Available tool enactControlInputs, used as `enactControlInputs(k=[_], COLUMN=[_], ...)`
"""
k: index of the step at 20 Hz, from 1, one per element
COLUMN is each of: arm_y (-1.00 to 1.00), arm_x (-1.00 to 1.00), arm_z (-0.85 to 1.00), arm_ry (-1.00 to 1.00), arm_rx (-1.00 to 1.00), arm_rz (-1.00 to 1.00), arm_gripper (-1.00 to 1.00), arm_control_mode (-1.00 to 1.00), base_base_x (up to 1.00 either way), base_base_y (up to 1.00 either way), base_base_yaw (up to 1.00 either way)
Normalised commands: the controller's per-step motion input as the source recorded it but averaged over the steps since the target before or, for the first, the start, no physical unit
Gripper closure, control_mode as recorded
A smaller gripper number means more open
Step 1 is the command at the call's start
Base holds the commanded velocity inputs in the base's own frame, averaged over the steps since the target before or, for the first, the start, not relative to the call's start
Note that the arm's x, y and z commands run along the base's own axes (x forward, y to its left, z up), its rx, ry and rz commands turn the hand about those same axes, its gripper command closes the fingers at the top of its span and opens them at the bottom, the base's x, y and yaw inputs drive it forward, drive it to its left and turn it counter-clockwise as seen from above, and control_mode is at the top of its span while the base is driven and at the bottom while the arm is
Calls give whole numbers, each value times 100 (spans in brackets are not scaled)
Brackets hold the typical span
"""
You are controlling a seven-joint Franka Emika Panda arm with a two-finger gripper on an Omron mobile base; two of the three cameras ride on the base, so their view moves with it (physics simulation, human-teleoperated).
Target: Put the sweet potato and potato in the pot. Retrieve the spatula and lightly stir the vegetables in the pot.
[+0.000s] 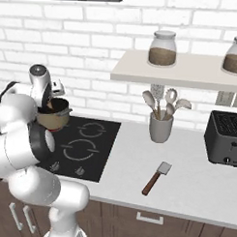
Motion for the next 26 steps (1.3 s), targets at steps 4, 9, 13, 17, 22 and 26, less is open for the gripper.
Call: enactControlInputs(k=[4,9,13,17,22,26], arm_y=[50,39,27,12,0,-1], arm_x=[73,53,53,44,32,30], arm_z=[-53,-45,-34,-26,-23,-5], arm_ry=[0,0,0,3,3,4], arm_rx=[-3,-4,-2,0,0,0], arm_rz=[0,0,0,0,-2,-5], arm_gripper=[100,100,100,100,-100,-100], arm_control_mode=[-100,-100,-100,-100,-100,-100], base_base_x=[0,0,0,0,0,0], base_base_y=[0,0,0,0,0,0], base_base_yaw=[0,0,0,0,0,0])
